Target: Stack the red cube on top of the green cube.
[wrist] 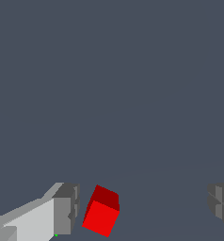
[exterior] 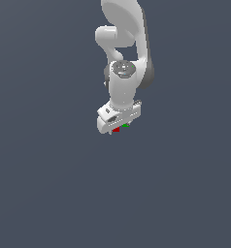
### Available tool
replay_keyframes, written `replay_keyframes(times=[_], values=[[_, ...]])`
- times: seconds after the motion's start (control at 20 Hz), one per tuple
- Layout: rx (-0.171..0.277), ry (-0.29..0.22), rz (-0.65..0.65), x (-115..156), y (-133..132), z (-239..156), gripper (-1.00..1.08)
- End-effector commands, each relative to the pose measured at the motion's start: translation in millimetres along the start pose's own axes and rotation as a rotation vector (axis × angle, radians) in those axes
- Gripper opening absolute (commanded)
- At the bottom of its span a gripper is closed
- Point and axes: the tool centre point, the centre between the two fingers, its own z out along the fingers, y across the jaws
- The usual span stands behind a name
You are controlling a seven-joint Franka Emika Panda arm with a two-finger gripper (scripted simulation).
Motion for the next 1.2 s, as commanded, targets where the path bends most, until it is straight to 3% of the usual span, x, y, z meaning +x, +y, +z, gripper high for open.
replay_keyframes(times=[0.0,1.15], values=[[0.000,0.001,-0.075,-4,-5,4,1.00],[0.004,0.012,-0.709,-52,-37,43,1.00]])
